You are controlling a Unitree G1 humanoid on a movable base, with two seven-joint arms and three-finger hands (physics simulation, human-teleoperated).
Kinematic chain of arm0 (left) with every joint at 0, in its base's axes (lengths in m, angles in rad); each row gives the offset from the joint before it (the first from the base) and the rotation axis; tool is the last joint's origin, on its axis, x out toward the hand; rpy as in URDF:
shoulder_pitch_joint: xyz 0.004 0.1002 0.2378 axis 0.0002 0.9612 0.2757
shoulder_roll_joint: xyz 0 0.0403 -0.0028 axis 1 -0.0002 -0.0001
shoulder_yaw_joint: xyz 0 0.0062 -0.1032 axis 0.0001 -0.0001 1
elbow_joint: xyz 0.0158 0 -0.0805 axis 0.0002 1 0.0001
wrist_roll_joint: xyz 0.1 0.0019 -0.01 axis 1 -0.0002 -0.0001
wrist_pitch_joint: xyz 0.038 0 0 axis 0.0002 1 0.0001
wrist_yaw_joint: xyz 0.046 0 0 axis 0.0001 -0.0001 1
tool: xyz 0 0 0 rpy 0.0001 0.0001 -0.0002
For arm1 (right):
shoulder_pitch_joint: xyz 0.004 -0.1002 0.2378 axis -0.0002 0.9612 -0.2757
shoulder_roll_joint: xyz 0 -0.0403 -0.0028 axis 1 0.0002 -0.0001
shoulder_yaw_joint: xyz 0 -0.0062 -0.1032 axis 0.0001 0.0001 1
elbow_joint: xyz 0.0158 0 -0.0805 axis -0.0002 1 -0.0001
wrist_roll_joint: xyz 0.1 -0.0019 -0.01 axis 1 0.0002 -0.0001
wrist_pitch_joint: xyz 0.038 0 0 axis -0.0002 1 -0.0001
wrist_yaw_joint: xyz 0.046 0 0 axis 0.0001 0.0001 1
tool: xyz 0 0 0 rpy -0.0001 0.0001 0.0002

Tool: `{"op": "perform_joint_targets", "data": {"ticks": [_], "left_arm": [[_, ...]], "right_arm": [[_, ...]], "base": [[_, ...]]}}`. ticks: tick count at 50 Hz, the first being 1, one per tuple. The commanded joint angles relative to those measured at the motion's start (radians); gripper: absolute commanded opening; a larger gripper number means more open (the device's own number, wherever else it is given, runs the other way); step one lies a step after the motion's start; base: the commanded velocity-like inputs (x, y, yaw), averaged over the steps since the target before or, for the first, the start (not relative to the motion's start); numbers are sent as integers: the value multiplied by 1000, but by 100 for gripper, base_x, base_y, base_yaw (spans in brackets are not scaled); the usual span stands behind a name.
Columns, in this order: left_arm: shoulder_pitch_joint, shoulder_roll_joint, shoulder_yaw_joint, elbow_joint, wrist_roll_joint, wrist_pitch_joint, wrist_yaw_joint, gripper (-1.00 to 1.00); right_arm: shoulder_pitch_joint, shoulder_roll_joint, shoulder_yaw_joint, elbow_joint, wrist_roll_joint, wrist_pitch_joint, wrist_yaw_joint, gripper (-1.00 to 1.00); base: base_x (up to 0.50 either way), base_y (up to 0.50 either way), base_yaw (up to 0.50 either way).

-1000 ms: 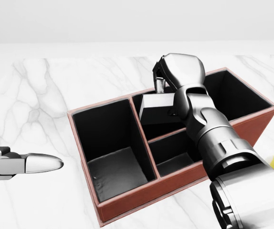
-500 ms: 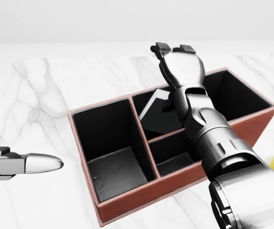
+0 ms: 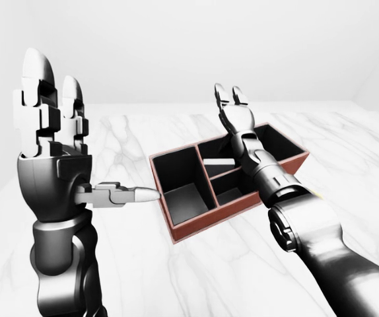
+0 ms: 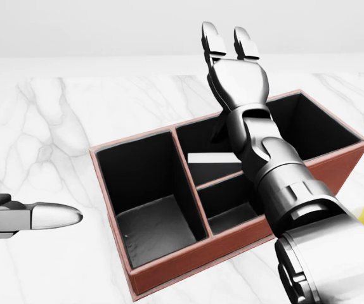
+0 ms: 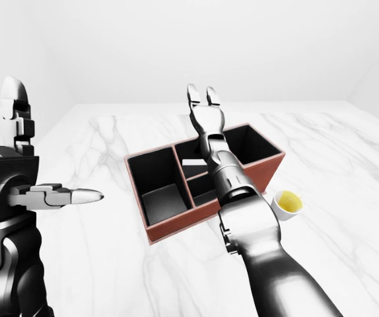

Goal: Pick up the book and place it in the front compartment of the caddy.

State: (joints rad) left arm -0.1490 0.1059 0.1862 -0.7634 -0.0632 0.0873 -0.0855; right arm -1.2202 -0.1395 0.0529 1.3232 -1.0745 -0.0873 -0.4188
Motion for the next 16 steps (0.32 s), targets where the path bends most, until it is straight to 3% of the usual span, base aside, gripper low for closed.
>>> {"op": "perform_joint_targets", "data": {"ticks": [1,16], "left_arm": [[-4,3,7,-2,-6,0,1,100],[2,3,6,-4,-5,0,2,100]], "right_arm": [[-2,0,-3,-2,12,0,-3,100],[-44,-23,-28,-64,131,0,46,100]], "base": [[0,0,0],[0,0,0]]}}
